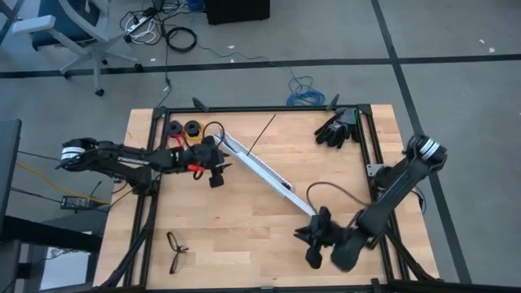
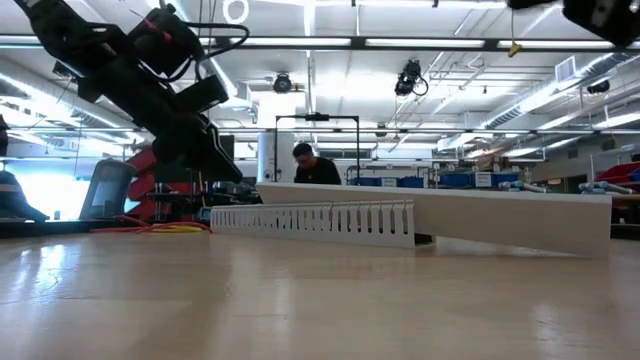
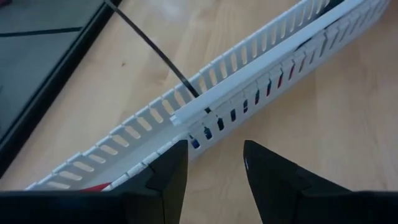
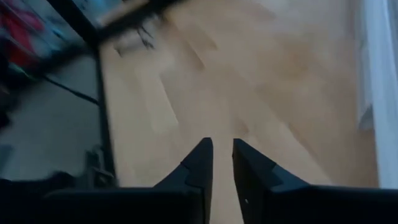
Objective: Ziptie cables
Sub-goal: Close the white cable duct
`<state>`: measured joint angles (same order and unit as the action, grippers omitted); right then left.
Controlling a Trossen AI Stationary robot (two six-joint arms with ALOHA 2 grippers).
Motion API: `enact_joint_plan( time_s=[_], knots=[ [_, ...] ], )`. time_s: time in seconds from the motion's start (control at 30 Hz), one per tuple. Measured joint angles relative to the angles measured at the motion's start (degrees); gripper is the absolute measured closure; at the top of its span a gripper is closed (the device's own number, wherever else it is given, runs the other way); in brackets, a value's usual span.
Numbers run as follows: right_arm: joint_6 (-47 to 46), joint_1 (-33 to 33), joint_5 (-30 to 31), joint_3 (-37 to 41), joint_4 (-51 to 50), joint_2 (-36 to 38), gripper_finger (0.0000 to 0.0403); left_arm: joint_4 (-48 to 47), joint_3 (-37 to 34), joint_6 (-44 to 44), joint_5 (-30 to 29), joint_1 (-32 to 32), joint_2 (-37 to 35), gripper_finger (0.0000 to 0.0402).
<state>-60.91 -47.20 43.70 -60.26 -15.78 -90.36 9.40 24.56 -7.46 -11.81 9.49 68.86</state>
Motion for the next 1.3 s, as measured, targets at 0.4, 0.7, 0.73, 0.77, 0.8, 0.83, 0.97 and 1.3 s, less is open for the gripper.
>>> enact_joint_plan(
  time_s=[0.4, 0.7, 0.73, 0.77, 0.8, 0.83, 0.97, 1.3],
  knots=[
    [-14.39, 3.84, -1.14, -14.26, -40.49, -11.52, 0.0375, -2.32, 0.00, -1.03, 7.23, 3.54, 0.15, 0.0234],
    [0.22, 9.70, -3.87, -11.94, -27.96, -11.70, 0.0263, -2.28, 0.00, -0.87, 7.39, 3.54, 0.15, 0.0234],
    [0.84, 10.55, -3.89, -11.94, -27.94, -11.70, 0.0250, -2.28, 0.00, -0.83, 7.39, 3.54, 0.15, 0.0234],
    [1.25, 11.35, -4.12, -11.94, -28.08, -11.70, 0.0238, -2.42, 0.00, -0.50, 7.39, 3.54, 0.15, 0.0234],
    [1.71, 12.20, -4.62, -11.92, -27.96, -11.70, 0.0228, -2.55, 0.00, -0.31, 7.39, 3.54, 0.15, 0.0234],
    [2.19, 13.07, -5.10, -11.54, -27.40, -11.70, 0.0219, -2.63, 0.00, 0.02, 7.41, 3.54, 0.15, 0.0234],
    [2.82, 16.08, -6.53, -8.96, -26.17, -11.70, 0.0200, -3.81, 0.00, 0.24, 7.41, 3.54, 0.15, 0.0234],
    [4.17, 21.84, -13.45, -1.53, -18.16, -11.70, 0.0212, -4.55, -0.02, 0.22, 6.14, 3.54, 0.07, 0.0234]
  ],
)
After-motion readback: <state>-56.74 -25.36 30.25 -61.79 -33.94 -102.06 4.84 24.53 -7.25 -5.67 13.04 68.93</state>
